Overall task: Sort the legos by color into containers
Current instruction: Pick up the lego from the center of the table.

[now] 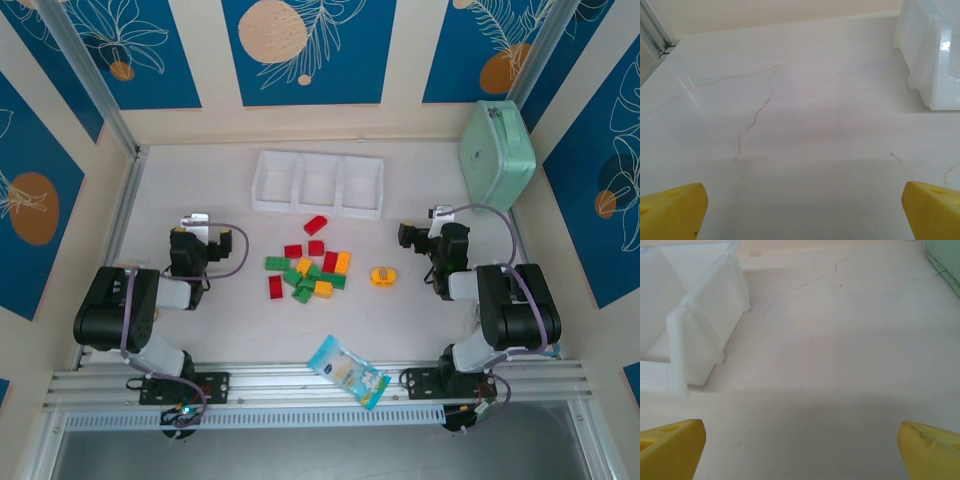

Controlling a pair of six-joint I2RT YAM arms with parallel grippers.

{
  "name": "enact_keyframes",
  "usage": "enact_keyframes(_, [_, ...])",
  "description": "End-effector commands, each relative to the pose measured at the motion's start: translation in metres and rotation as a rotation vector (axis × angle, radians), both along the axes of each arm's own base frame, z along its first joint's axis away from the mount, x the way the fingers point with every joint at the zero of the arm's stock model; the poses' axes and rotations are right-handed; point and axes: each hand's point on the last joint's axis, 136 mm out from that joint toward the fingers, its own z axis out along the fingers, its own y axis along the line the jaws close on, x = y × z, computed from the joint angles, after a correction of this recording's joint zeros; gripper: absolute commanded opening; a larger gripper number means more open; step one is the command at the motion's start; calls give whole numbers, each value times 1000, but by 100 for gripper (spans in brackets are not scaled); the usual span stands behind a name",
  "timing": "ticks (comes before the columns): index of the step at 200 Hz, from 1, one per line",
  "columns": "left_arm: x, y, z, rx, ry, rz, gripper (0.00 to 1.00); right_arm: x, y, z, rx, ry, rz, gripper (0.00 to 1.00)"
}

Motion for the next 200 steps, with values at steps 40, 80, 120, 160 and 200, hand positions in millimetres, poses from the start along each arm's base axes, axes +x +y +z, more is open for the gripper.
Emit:
enact_keyframes(40, [6, -2, 8, -3, -26, -16, 99, 4, -20, 17, 3, -63, -135, 99])
enact_keyframes(80, [-7, -19, 36, 68, -75, -60, 99, -14, -15, 27, -12, -165, -117, 99])
enact_keyframes(120, [-40, -21, 101, -31, -12, 23, 99, -15, -4, 31, -49, -190, -83, 99])
enact_keyframes(160, [-97, -35, 163, -263, 84, 3, 100, -20, -26, 98, 55, -49, -310, 99])
enact_keyframes(200, [-152, -56, 157, -349, 299, -120, 99, -66, 1, 152, 590, 275, -184, 99])
